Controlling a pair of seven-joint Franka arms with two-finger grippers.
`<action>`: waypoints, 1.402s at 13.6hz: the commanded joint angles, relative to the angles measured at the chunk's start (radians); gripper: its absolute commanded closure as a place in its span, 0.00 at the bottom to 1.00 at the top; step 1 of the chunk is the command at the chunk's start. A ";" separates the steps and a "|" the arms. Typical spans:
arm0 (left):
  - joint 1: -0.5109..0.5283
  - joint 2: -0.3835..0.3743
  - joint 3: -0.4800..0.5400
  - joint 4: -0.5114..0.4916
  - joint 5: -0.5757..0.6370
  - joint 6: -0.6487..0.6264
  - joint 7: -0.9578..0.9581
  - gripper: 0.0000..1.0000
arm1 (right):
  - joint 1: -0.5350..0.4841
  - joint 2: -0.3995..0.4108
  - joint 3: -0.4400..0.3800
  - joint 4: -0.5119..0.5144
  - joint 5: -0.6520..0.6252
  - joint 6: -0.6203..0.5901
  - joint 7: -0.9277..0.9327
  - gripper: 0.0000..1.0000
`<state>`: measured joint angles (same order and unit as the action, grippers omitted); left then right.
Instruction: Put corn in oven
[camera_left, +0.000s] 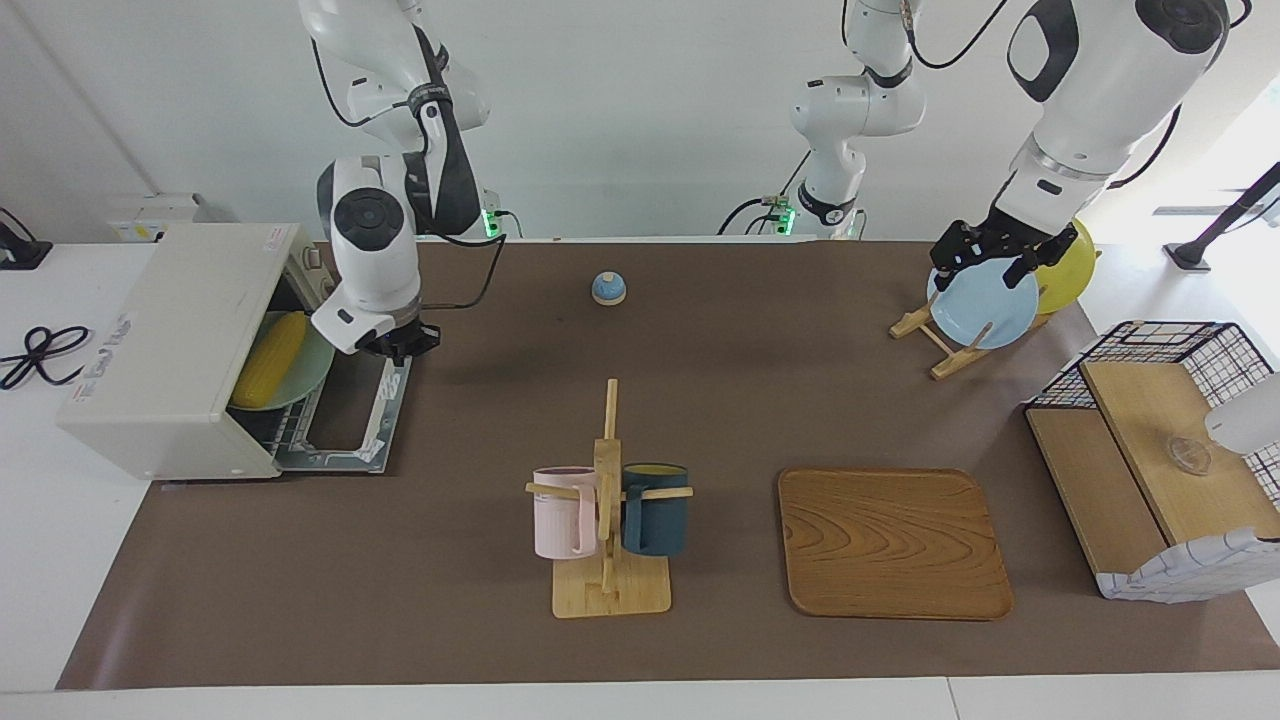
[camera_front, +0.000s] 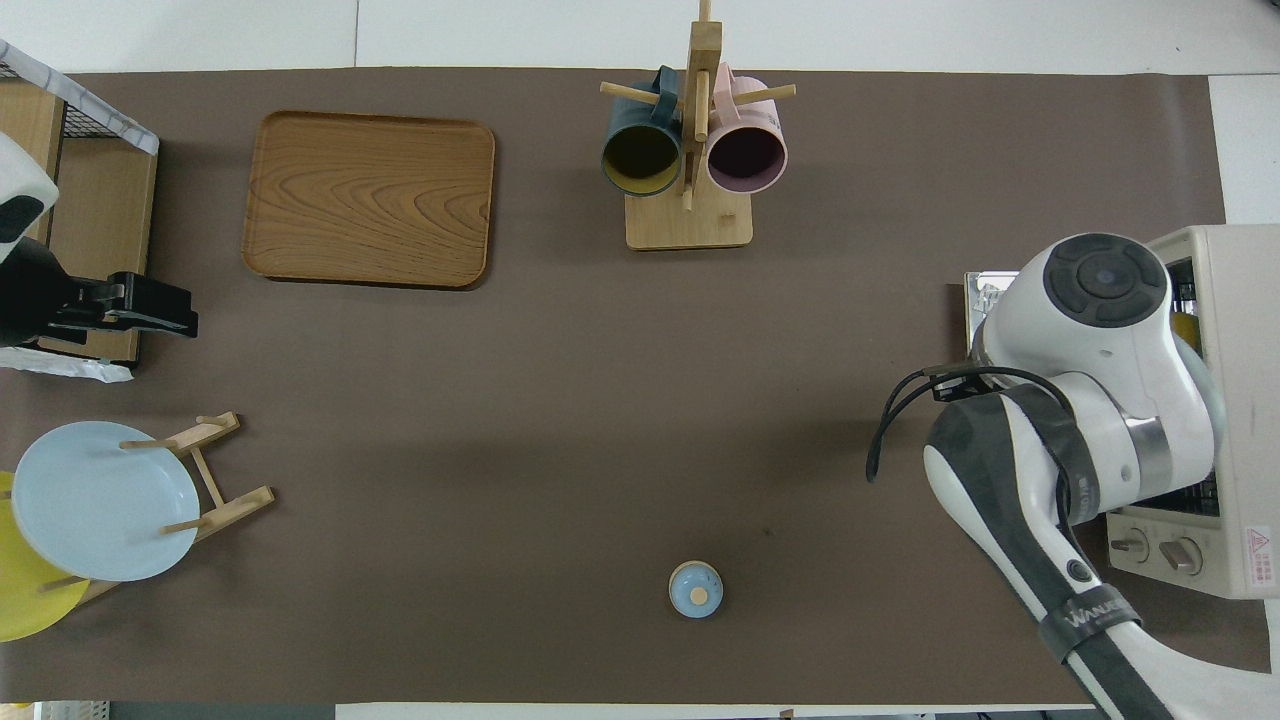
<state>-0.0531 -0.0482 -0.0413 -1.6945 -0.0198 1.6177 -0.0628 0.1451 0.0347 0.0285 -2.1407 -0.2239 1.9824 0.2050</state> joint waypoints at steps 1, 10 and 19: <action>-0.013 -0.013 0.006 -0.007 0.015 0.005 0.004 0.00 | 0.019 -0.038 -0.002 -0.134 0.009 0.140 0.050 1.00; 0.004 -0.016 0.008 -0.008 0.015 -0.009 0.003 0.00 | 0.010 -0.053 -0.004 -0.280 0.006 0.194 0.132 1.00; 0.002 -0.016 0.006 -0.008 0.015 -0.009 0.003 0.00 | -0.022 -0.072 -0.009 -0.315 -0.047 0.155 0.152 1.00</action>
<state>-0.0511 -0.0487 -0.0343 -1.6945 -0.0198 1.6169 -0.0628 0.1427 -0.0067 0.0164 -2.4347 -0.2346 2.1549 0.3264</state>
